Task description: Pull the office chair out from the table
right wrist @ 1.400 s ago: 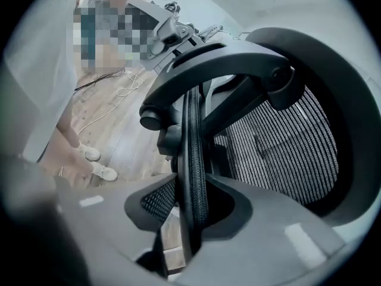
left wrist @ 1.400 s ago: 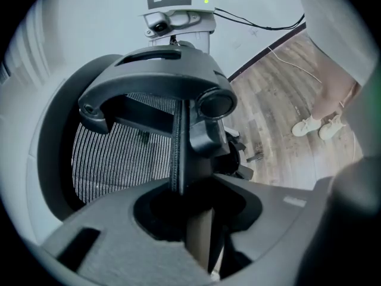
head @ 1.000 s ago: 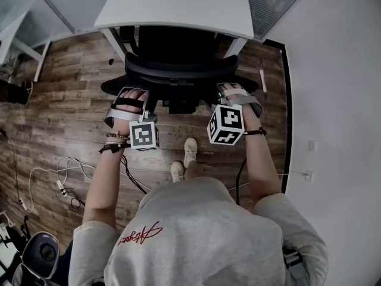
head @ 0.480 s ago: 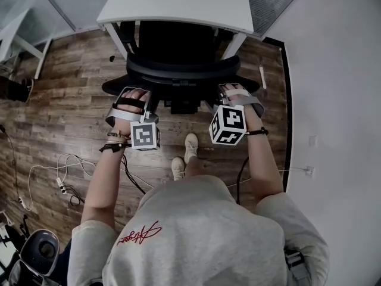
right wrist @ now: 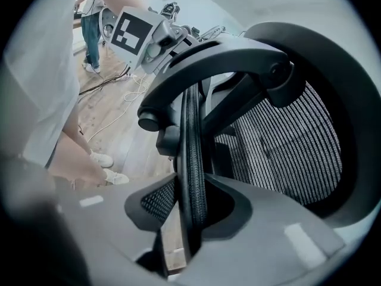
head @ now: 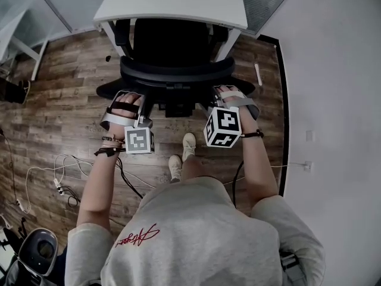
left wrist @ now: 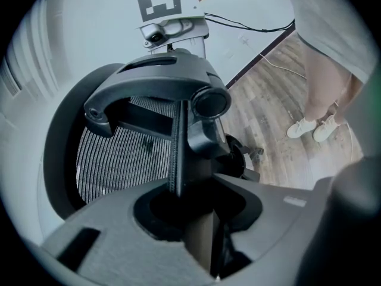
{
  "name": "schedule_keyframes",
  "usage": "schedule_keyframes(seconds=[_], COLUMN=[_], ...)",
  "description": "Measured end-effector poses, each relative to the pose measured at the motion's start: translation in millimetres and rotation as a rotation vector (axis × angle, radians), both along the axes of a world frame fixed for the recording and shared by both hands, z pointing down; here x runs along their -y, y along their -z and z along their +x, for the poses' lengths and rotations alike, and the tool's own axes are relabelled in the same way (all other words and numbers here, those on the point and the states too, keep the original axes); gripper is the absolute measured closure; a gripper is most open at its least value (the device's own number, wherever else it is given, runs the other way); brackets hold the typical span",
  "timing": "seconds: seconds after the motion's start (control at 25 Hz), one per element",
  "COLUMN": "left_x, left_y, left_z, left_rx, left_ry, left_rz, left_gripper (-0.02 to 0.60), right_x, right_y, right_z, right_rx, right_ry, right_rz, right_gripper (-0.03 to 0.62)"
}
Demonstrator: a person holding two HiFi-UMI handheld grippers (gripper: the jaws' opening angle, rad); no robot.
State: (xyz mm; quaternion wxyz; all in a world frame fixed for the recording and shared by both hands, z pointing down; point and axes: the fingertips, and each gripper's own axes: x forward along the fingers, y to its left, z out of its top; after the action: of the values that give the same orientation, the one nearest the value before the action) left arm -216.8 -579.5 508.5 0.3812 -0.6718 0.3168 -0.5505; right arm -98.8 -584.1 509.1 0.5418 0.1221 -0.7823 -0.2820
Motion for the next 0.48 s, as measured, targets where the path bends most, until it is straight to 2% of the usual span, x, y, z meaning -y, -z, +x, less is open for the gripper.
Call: schedule_keyframes(seconds=[0.12,0.36,0.48], left_x=[-5,-10,-29], left_y=[2,4,0], left_z=[2,4,9], left_rx=[0.011,0.008,0.004], left_ry=[-0.002,0.009,0.010], left_rz=[0.017,-0.005,-0.012], left_gripper=[0.459,0.459,0.459], right_x=[-5,-8,-26], right_y=[1,5,3], right_z=[3,5,11], right_rx=[-0.001,-0.005,-0.004], right_ry=[-0.001,0.009,0.008], right_rz=[0.002,-0.013,-0.014], right_gripper=[0.480,0.479,0.479])
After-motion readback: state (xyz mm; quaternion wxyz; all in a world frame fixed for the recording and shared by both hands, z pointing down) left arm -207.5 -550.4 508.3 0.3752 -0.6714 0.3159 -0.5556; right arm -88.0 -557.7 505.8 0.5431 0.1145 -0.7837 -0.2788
